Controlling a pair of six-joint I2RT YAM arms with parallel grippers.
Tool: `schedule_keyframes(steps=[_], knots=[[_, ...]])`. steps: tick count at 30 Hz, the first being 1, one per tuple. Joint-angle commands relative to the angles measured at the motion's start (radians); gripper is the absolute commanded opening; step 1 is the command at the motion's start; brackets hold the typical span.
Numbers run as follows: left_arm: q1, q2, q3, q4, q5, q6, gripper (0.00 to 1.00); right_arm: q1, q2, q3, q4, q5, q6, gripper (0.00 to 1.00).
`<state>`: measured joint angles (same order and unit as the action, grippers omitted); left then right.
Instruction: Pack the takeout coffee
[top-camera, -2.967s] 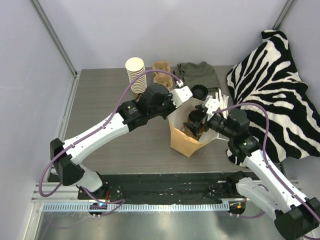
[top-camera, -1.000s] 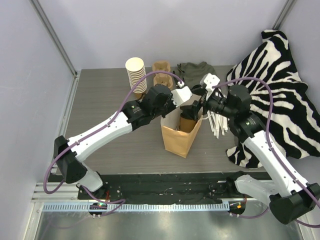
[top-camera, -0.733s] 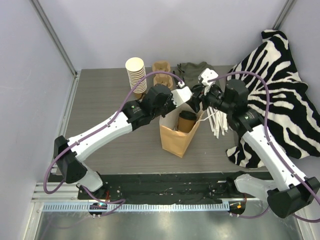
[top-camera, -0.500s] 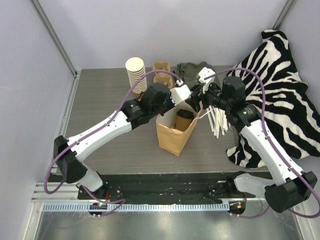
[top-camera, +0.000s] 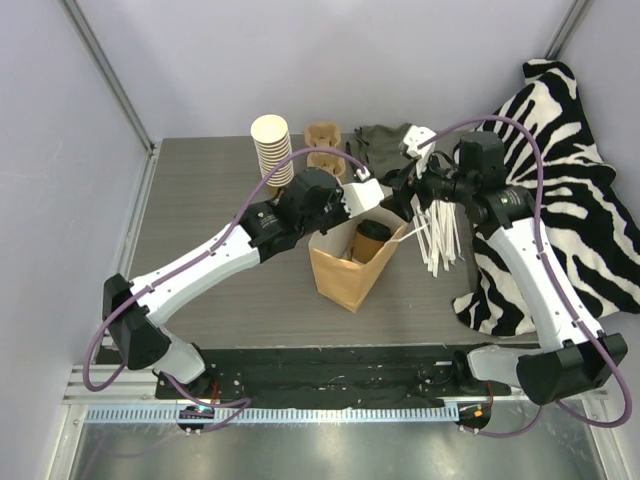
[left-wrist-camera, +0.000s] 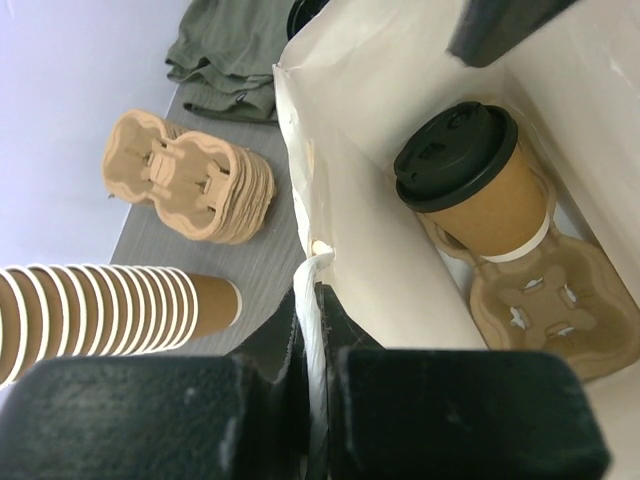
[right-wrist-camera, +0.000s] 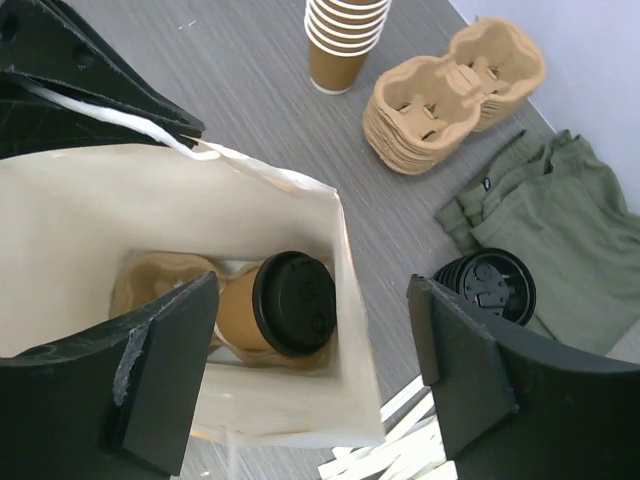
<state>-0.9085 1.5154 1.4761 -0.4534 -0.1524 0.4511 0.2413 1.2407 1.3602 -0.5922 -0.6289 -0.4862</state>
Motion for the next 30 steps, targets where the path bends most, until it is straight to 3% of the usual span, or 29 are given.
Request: schedule_keyframes(steps=[1,7,10,15,18,22,25,30], knots=[[0.006,-0.072,-0.031,0.068,0.082,0.084,0.0,0.003,0.066,0.094,-0.136,-0.063,-0.092,0.79],[0.019,-0.073,-0.039,0.09,0.119,0.129,0.0,0.001,0.154,0.154,-0.238,-0.065,-0.137,0.67],[0.025,-0.069,-0.033,0.085,0.142,0.144,0.0,0.003,0.181,0.18,-0.271,-0.072,-0.135,0.56],[0.048,-0.04,0.002,0.078,0.145,0.121,0.0,0.003,0.183,0.175,-0.274,-0.071,-0.103,0.22],[0.071,-0.02,0.042,0.065,0.14,0.063,0.09,0.003,0.181,0.165,-0.241,-0.055,-0.049,0.01],[0.088,-0.02,0.078,0.05,0.111,-0.041,0.46,0.004,0.137,0.097,-0.126,0.009,0.067,0.01],[0.115,-0.009,0.142,-0.008,0.103,-0.173,0.6,0.004,0.089,0.019,0.007,0.09,0.198,0.01],[0.183,-0.02,0.242,-0.097,0.108,-0.362,0.68,0.027,0.026,-0.045,0.095,0.221,0.332,0.01]])
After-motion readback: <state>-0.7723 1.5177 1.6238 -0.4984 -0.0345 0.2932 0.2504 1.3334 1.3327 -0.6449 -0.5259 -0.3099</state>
